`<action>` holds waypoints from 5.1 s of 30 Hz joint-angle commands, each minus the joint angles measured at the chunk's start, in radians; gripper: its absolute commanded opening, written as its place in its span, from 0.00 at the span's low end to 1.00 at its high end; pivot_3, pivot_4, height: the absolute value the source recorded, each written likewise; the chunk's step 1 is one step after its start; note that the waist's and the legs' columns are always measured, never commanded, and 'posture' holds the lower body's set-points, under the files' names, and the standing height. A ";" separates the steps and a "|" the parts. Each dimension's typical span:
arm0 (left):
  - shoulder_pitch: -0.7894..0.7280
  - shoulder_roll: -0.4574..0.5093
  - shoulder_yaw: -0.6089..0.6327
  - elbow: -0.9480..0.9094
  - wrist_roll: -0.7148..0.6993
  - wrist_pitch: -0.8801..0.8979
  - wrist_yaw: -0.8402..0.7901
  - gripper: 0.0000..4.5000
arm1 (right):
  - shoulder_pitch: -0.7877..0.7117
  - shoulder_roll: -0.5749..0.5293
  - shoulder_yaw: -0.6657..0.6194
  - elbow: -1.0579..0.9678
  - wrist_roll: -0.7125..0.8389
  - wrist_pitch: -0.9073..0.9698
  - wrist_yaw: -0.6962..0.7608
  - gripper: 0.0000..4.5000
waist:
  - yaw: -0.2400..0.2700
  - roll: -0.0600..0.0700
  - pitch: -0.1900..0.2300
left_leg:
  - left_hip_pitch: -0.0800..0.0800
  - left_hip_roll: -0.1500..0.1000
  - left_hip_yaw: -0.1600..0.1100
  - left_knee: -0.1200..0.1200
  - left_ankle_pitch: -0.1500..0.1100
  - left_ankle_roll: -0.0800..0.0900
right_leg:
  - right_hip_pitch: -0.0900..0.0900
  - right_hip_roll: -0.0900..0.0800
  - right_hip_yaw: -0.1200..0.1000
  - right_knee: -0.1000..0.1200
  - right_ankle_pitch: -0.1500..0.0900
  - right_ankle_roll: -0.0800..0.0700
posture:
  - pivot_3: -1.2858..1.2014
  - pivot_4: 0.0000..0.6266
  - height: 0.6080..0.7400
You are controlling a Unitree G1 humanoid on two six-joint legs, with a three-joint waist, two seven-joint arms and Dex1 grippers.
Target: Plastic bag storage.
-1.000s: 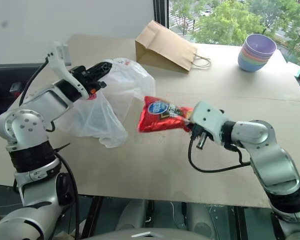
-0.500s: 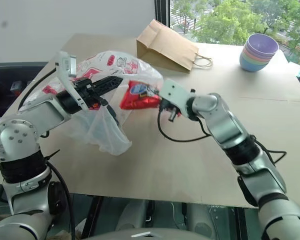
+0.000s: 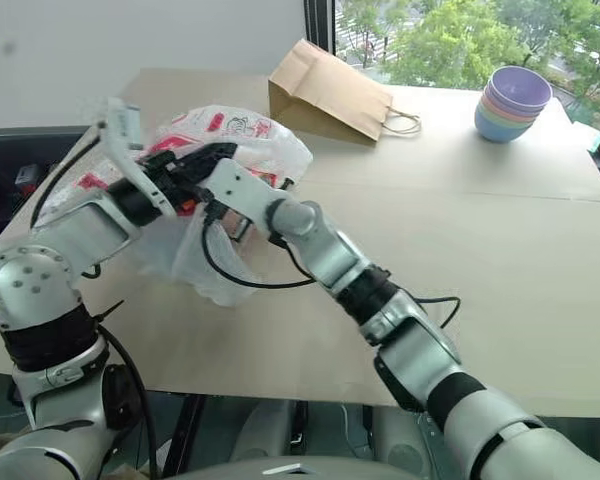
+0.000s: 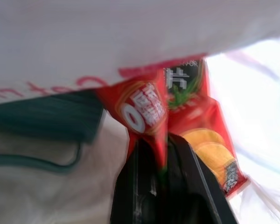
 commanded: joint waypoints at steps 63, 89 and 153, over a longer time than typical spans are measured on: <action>-0.315 -0.034 -0.297 0.431 0.229 -0.340 -0.503 0.00 | 0.188 -0.448 -0.600 -0.845 0.252 0.604 -0.204 0.04 | -0.003 0.002 0.001 | -0.005 -0.001 0.003 -0.012 0.002 -0.002 | -0.008 0.002 0.001 -0.004 0.001 -0.003 | 0.52 0.24 1.00; 0.631 0.155 -0.182 -0.229 0.049 -0.189 -0.535 0.95 | 0.437 -0.467 -0.646 -1.065 0.398 0.852 -0.157 0.96 | 0.002 0.004 0.000 | -0.012 0.001 0.005 -0.003 0.002 -0.001 | -0.014 0.003 0.002 -0.002 -0.001 -0.006 | 0.52 0.24 1.00; -0.272 0.138 -0.063 0.390 -0.161 -0.003 -0.446 0.18 | 0.127 -0.939 -0.880 -0.824 0.643 1.073 0.151 0.00 | -0.005 0.007 0.004 | -0.016 0.000 0.003 0.000 0.000 0.001 | -0.016 -0.001 0.006 0.002 0.000 0.001 | 0.52 0.24 1.00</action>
